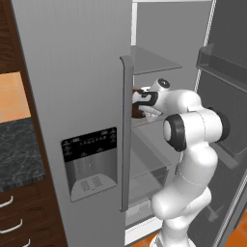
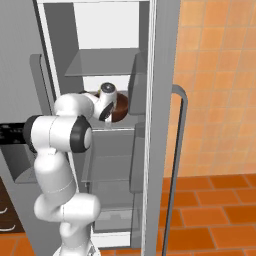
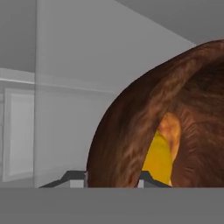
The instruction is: Pick the chicken drumstick and lemon from their plates and place them in the bowl. Then put the bowl in the fridge.
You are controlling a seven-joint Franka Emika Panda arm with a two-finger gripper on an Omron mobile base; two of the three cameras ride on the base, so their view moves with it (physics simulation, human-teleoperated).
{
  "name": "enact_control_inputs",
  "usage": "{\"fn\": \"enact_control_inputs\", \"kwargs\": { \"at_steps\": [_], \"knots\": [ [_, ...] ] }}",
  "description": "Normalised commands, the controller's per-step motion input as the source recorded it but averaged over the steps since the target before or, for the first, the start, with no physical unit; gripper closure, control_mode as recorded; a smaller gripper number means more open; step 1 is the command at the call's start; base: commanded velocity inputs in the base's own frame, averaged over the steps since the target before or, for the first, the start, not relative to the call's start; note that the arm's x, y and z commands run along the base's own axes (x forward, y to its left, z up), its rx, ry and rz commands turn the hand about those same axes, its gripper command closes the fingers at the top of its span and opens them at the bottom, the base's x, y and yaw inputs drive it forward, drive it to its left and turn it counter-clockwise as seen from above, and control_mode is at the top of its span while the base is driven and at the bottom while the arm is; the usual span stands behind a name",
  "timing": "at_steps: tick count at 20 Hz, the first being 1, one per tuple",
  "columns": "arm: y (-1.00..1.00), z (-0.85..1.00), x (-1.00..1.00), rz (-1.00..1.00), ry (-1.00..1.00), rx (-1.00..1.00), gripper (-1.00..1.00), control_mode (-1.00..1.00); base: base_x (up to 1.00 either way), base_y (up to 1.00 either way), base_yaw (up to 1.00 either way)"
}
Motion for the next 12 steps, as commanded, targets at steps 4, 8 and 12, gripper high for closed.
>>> {"fn": "enact_control_inputs", "kwargs": {
  "at_steps": [4,8,12],
  "knots": [
    [0.13,-0.42,0.01,0.0,0.05,-0.01,-1.0,-1.0,0.0,0.0,0.0],
    [0.0,-0.24,0.0,0.0,0.01,0.0,-1.0,-1.0,0.0,0.0,0.0],
    [0.04,-0.02,-0.09,0.01,-0.01,0.0,-1.0,-1.0,0.0,0.0,0.0]
  ]
}}
